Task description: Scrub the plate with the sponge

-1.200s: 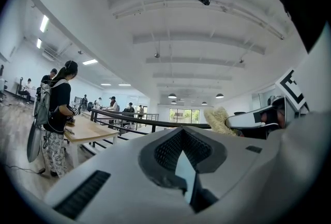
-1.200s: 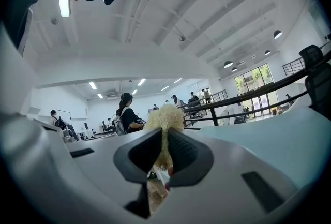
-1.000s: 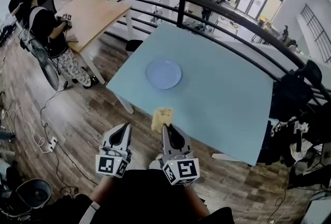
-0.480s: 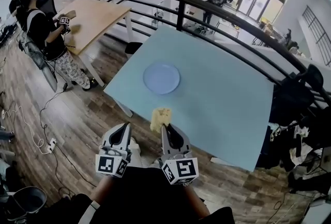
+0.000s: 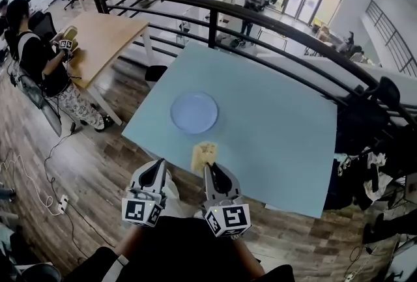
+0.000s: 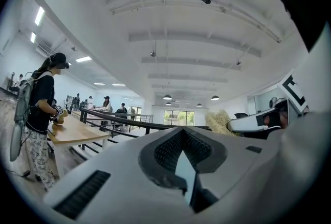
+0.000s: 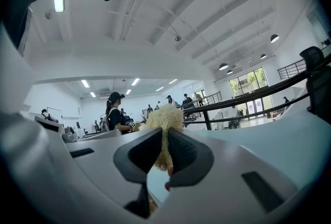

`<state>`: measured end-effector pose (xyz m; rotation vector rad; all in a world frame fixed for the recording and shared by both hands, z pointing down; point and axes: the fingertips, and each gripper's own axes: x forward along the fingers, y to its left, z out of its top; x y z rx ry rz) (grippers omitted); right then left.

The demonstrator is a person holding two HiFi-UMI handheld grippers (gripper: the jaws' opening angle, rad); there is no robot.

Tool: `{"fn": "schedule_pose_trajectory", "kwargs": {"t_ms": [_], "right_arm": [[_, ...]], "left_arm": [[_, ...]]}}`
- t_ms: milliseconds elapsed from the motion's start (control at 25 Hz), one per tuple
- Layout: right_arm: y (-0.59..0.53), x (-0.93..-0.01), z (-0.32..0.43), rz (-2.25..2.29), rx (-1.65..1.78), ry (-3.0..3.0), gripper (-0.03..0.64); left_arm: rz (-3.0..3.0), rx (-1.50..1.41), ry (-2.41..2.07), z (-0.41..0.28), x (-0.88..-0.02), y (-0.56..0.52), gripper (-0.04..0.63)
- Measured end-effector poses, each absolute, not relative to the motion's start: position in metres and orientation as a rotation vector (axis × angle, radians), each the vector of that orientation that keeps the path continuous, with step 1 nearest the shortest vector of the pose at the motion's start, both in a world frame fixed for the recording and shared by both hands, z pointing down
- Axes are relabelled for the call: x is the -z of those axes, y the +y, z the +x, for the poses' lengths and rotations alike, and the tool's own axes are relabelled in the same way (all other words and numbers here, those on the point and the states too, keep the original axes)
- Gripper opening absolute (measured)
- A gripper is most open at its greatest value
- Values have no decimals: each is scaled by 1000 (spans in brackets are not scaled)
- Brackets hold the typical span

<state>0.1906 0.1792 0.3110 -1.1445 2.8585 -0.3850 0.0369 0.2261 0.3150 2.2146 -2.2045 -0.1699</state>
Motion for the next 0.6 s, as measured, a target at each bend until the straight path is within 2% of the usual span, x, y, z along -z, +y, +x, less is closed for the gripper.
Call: {"fn": "schedule_pose_trajectory", "kwargs": {"t_ms": [600], "right_arm": [[96,-314,137,-1312,414,2817,37]], "left_arm": [[2268,158,-2066,-25,-317,126,2]]}}
